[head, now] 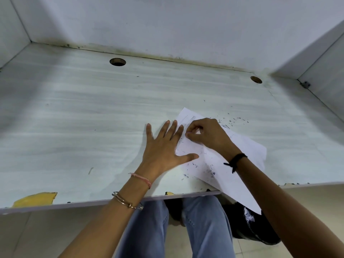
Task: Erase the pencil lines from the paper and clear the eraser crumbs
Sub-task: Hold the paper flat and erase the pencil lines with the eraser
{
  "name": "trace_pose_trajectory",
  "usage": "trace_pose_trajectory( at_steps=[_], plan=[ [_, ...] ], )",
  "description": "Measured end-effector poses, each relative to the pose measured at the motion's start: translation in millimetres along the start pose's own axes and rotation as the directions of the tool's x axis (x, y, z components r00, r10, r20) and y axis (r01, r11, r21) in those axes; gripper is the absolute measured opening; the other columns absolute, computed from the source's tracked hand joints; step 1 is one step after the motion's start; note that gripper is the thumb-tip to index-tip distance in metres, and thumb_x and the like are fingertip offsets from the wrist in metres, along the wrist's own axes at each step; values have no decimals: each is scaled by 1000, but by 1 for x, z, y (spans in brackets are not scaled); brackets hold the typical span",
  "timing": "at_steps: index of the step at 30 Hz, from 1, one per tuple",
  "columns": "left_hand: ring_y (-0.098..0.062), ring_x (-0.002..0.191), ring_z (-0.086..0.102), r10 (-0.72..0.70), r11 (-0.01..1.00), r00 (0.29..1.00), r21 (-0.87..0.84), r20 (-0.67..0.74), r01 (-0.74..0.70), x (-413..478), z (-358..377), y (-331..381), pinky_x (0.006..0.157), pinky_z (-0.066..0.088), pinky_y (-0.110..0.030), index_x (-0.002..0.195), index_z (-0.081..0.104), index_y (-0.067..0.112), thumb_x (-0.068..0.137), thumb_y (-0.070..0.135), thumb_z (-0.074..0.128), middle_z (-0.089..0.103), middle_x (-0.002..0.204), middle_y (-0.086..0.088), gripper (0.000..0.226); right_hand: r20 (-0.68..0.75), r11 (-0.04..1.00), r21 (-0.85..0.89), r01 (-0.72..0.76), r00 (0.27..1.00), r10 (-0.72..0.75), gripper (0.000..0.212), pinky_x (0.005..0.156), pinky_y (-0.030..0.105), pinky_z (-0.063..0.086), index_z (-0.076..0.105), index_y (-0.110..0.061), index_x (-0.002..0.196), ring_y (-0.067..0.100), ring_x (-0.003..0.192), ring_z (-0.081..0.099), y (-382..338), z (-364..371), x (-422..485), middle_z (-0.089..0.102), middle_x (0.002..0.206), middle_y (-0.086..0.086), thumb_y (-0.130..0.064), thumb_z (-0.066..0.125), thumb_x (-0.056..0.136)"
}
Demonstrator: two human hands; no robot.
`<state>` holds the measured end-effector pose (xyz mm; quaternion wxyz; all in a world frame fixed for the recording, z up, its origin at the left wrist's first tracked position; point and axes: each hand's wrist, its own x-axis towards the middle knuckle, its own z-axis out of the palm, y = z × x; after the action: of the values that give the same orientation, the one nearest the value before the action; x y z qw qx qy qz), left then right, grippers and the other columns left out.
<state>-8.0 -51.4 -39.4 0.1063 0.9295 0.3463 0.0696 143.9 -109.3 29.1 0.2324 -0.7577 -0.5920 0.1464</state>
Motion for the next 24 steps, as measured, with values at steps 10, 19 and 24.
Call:
trace_pose_trajectory(
  at_steps=[10,19,24],
  plan=[
    [-14,149,-14,1,1000,1000,4,4,-1,0,0,1,111,-12,-66,155,-4,31,70,93,13,-11,163,5,107,-10,999,-36,-6,1000,5,2,62,18,39,72,-17,78,0,61,55,-1,4,-1,65,72,-12,-18,72,78],
    [-13,149,-15,2,1000,1000,5,8,-2,1,0,1,111,-13,-66,155,-5,31,71,93,14,-12,163,6,106,2,1000,-9,-12,1000,12,2,61,12,37,72,-10,78,-3,58,54,0,-2,-1,64,68,-12,-13,72,77],
    [-12,149,-16,2,1000,1000,1,12,-2,0,0,1,111,-14,-65,155,-5,31,69,93,13,-12,163,7,107,209,1000,5,7,978,-8,2,60,5,39,73,-16,77,-8,60,54,-6,-2,-4,63,66,-15,-15,74,76]
  ],
)
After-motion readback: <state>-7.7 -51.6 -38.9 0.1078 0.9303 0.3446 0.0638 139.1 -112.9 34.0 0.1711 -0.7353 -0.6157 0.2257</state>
